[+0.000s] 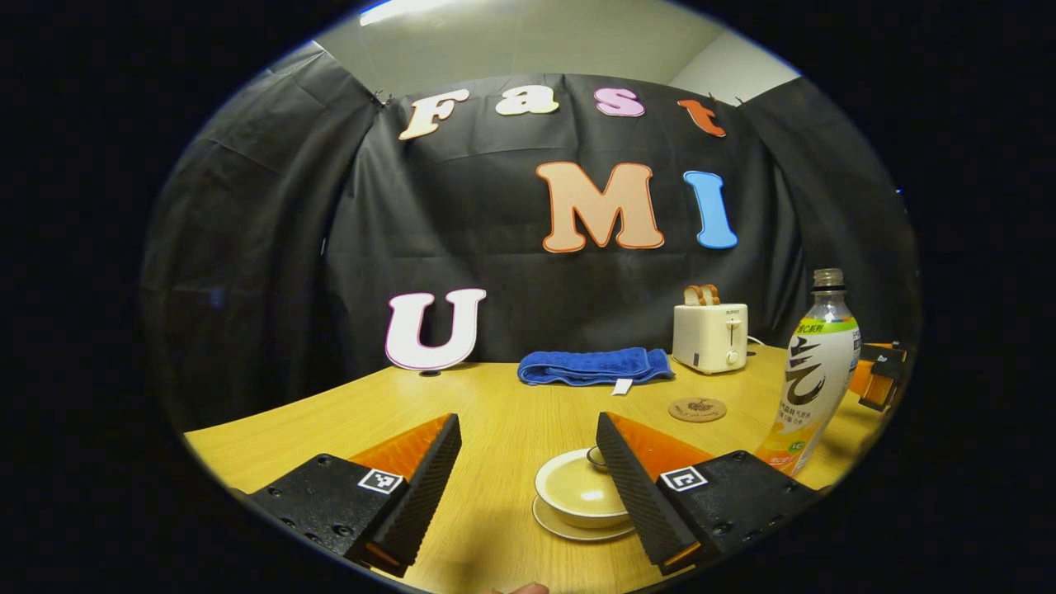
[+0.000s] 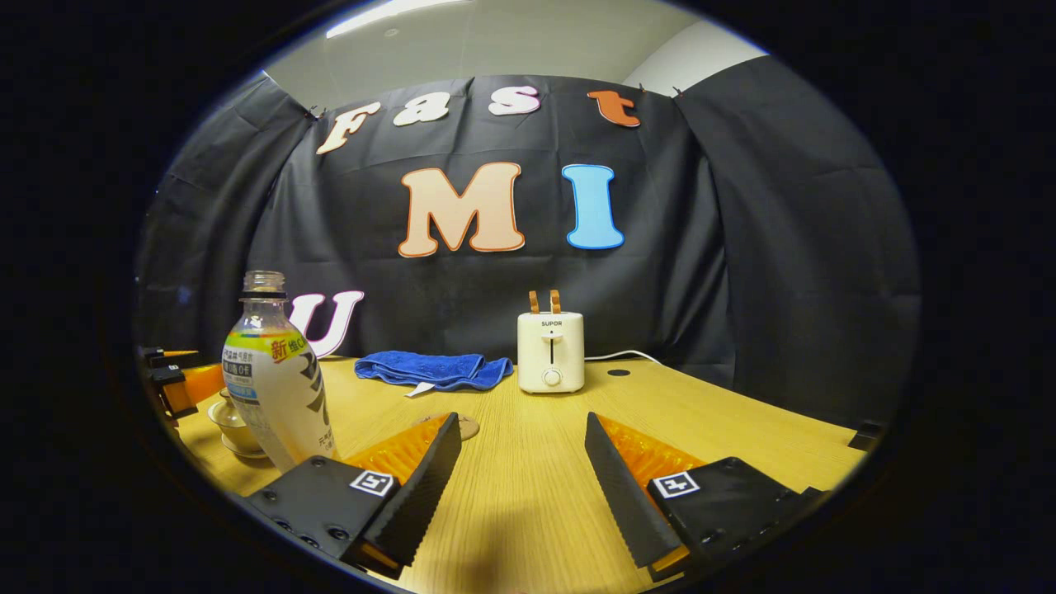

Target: Open the teacup lid with one hand, grasp the water bottle and pour water into the teacup with the other hand; after pouring, place the water bottle on the coaster and then close the teacup lid.

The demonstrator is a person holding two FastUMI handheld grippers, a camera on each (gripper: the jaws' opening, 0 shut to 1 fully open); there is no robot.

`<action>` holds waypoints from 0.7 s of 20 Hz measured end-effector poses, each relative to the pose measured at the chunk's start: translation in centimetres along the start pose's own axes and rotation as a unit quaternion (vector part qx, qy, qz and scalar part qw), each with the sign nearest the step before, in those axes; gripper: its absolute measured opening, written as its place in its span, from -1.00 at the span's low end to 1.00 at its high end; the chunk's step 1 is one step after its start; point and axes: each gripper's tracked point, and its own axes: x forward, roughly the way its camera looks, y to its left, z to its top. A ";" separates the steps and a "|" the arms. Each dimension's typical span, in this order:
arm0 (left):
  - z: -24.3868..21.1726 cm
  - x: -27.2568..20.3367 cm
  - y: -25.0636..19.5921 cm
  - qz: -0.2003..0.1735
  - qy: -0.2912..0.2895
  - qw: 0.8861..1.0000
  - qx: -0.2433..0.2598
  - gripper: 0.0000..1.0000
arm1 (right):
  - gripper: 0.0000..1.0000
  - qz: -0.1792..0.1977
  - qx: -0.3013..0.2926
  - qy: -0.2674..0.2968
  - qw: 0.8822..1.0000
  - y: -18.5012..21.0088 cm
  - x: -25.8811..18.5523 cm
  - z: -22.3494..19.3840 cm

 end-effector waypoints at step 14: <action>-3.6 1.1 -4.2 -0.073 0.103 0.992 -0.002 0.79 | 0.94 0.008 0.000 0.000 1.000 0.2 0.1 0.0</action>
